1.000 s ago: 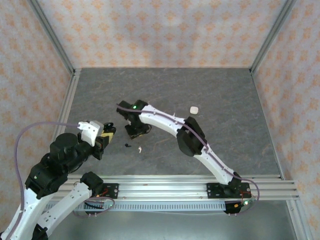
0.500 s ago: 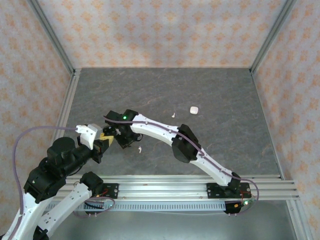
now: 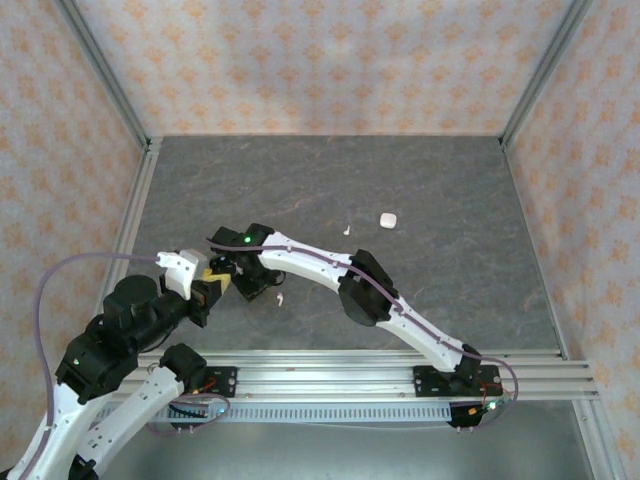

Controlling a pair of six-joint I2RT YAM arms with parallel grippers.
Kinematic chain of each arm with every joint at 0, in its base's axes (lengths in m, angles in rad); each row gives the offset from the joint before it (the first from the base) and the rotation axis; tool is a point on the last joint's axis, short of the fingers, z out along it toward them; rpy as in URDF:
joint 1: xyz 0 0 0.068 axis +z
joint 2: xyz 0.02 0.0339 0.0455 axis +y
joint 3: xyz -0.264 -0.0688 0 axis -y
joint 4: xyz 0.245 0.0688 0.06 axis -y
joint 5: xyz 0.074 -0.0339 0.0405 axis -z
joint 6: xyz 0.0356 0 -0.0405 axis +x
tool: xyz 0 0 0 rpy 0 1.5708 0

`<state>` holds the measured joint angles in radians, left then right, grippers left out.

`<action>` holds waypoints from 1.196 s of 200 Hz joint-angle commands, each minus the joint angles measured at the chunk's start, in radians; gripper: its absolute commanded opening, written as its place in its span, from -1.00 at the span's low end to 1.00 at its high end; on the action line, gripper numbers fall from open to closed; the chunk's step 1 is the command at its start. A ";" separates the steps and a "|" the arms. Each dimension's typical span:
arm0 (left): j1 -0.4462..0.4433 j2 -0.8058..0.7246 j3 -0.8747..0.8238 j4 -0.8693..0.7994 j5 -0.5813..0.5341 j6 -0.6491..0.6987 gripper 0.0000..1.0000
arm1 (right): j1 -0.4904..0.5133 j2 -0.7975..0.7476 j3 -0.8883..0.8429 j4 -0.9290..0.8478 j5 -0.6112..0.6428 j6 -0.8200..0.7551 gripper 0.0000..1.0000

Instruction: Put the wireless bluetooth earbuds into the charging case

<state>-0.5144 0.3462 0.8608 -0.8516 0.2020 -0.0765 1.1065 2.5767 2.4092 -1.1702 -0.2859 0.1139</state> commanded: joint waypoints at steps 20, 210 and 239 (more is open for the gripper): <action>0.006 -0.010 -0.006 0.053 -0.006 -0.016 -1.00 | 0.009 0.008 0.031 0.014 0.042 -0.009 -0.30; 0.006 -0.059 -0.062 0.145 0.081 0.001 -1.00 | -0.046 -0.101 -0.105 0.076 0.010 0.070 -0.79; 0.006 -0.032 -0.073 0.171 0.084 -0.005 -1.00 | -0.134 -0.270 -0.304 0.228 -0.067 0.175 -0.80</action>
<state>-0.5144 0.2955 0.8001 -0.7528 0.2588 -0.0807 1.0641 2.4802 2.2284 -1.0569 -0.2970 0.1783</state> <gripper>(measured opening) 0.086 0.102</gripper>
